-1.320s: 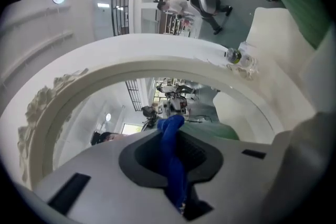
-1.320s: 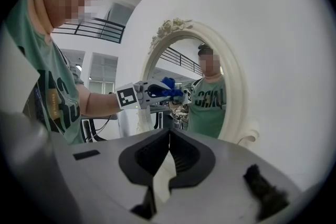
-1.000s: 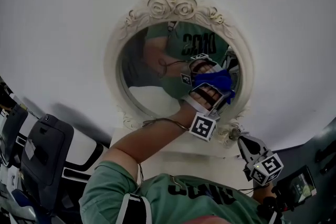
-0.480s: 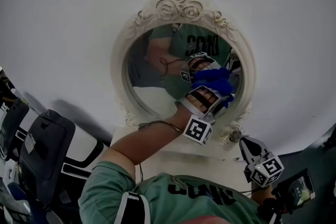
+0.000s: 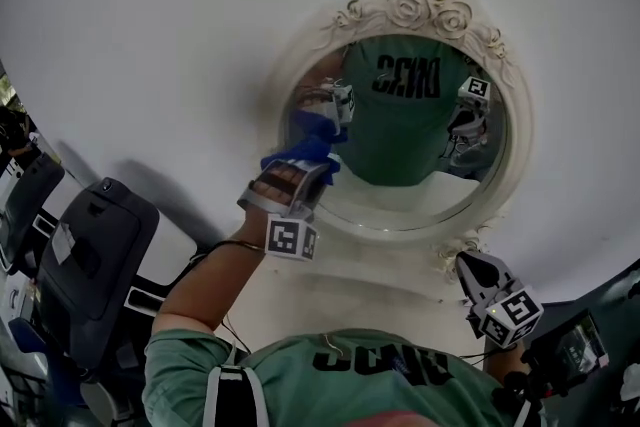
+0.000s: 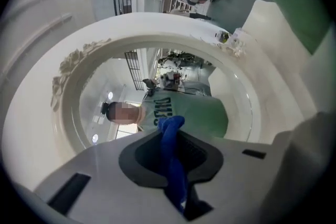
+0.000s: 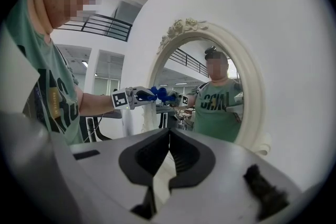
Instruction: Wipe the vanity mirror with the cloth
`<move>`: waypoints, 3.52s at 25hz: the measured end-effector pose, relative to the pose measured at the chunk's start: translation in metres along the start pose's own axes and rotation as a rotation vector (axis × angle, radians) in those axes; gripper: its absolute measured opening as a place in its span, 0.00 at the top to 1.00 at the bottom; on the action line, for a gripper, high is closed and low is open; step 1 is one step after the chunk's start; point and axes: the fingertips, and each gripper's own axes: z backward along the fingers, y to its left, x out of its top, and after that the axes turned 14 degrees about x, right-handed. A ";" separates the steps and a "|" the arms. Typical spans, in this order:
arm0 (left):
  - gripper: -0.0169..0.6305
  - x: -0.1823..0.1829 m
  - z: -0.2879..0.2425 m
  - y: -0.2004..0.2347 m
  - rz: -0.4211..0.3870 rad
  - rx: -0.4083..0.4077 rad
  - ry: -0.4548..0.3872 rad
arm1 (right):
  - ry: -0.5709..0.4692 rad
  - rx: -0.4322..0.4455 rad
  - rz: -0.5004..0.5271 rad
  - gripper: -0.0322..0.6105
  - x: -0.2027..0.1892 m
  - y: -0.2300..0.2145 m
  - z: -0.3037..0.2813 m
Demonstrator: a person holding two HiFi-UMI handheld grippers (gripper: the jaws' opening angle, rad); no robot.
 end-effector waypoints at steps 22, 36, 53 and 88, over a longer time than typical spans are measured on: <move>0.88 0.046 -0.040 -0.042 -0.009 -0.063 -0.097 | -0.006 -0.036 -0.023 0.93 -0.019 -0.018 0.007; 0.88 0.314 -0.089 -0.071 -0.039 -0.135 -0.545 | -0.108 -0.144 -0.097 0.93 -0.054 -0.048 0.065; 0.88 0.136 -0.039 -0.032 0.127 -0.063 -0.244 | -0.052 -0.057 -0.046 0.93 -0.024 -0.025 0.032; 0.88 0.092 -0.051 -0.057 1.213 -0.187 0.020 | -0.023 -0.055 -0.050 0.93 -0.033 -0.021 0.023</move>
